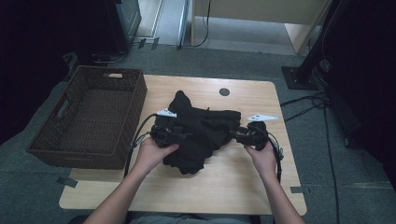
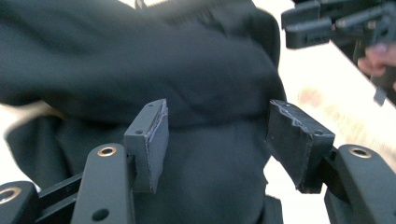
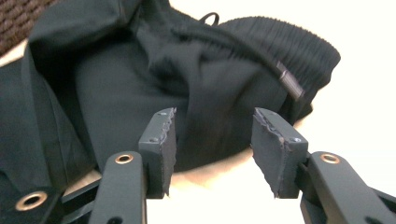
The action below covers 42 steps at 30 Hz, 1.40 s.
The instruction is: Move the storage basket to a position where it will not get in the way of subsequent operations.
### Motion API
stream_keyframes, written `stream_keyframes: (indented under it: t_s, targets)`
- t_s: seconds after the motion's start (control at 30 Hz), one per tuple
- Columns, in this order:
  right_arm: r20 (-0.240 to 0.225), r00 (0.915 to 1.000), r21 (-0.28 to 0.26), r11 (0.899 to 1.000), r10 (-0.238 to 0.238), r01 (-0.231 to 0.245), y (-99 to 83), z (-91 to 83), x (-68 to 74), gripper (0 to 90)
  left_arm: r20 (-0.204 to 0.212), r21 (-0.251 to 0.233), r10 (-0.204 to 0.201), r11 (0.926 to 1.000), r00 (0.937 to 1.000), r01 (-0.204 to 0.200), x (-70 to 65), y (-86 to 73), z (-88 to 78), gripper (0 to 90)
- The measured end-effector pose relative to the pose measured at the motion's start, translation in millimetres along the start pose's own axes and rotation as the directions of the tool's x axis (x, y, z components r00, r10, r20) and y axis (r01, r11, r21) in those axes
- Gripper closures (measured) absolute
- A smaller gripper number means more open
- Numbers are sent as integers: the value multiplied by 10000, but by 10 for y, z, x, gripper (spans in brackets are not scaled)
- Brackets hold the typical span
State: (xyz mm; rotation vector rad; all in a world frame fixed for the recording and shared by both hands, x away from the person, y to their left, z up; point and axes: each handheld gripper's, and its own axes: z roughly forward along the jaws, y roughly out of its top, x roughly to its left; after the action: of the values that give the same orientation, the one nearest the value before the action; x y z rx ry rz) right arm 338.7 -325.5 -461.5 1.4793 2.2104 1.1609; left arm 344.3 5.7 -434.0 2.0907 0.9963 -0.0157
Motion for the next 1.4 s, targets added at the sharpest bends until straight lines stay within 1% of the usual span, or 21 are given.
stream_keyframes:
  t_s: [0.23, 0.3, 0.4, 0.5, 0.57, 0.6, 0.63, 0.67, 0.7, 0.8, 0.83, 0.9, 1.0, 1.03, 1.2, 1.23, 1.27, 1.3, 1.33, 1.37, 1.4]
  targets:
    - [-56, 9999, 123, 9998, 161, -160, -100, 105, -17, 466, -314, 571, 342, 9978, 9989, -324, 20, -273, 201, 389]
    - [-41, 9998, 95, 9998, 183, -183, -97, 167, -21, 457, -603, 570, 630, 9966, 9962, -596, 26, -318, 235, 472]
    - [-159, 9993, 91, 9994, 333, -331, -86, 228, -13, 440, -921, 580, 1022, 9936, 9905, -972, 38, -355, 250, 700]
    - [55, 9995, 83, 9994, 325, -325, -71, 365, 11, 497, -672, 589, 844, 9950, 9942, -805, 100, -402, 254, 837]
    - [312, 9986, 296, 9986, 426, -435, -68, 426, 8, 634, -600, 315, 752, 9968, 9954, -734, 101, -405, 215, 876]
    - [312, 9986, 296, 9986, 426, -435, -68, 426, 8, 634, -600, 315, 752, 9968, 9954, -734, 101, -405, 215, 883]
    - [617, 9979, 610, 9978, 206, -244, -46, 452, -5, 765, -348, -236, 331, 9991, 9988, -339, 126, -380, 112, 887]
    - [617, 9979, 610, 9978, 206, -244, -46, 452, -5, 765, -348, -236, 331, 9991, 9988, -339, 126, -380, 112, 888]
    - [459, 9987, 502, 9984, 229, -252, -22, 423, -25, 829, -145, -792, -40, 9969, 9999, 29, 162, -351, -16, 889]
    - [41, 9991, 325, 9986, 416, -417, 17, 371, -52, 848, -229, -1063, -158, 9942, 9996, 133, 184, -332, -103, 892]
    - [283, 9994, 223, 9995, 213, -220, 52, 314, -45, 859, -431, -1378, -298, 9902, 9986, 236, 223, -329, -195, 899]
    - [547, 9984, 145, 9998, 128, -136, 67, 258, -57, 871, -637, -1453, -419, 9889, 9971, 323, 286, -321, -262, 900]
    - [625, 9975, 148, 9993, 324, -334, 74, 196, -131, 877, -603, -1436, -717, 9877, 9956, 624, 347, -326, -283, 900]
    - [675, 9969, 133, 9990, 412, -422, 75, 179, -150, 877, -855, -1363, -743, 9887, 9936, 622, 378, -335, -282, 900]
    - [1043, 9926, -45, 9981, 615, -614, 82, 72, -290, 876, -1165, -1351, -1137, 9860, 9867, 977, 424, -342, -306, 900]
    - [1361, 9874, -139, 9967, 809, -797, 66, 6, -399, 876, -1332, -1240, -1156, 9873, 9843, 991, 441, -348, -300, 900]
    - [1361, 9874, -139, 9967, 809, -797, 66, 6, -399, 876, -1332, -1240, -1156, 9873, 9843, 991, 441, -348, -300, 900]
    - [2038, 9752, -112, 9963, 858, -853, 48, -53, -497, 876, -1366, -1189, -1254, 9869, 9827, 1094, 461, -357, -284, 900]
    - [2038, 9752, -112, 9963, 858, -853, 48, -53, -497, 876, -1366, -1189, -1254, 9869, 9827, 1094, 461, -357, -284, 900]
    - [2608, 9612, -124, 9959, 898, -897, 25, -98, -582, 871, -1277, -1234, -1445, 9840, 9812, 1289, 497, -373, -265, 900]
    - [2608, 9612, -124, 9959, 898, -897, 25, -98, -582, 871, -1277, -1234, -1445, 9840, 9812, 1289, 497, -373, -265, 900]
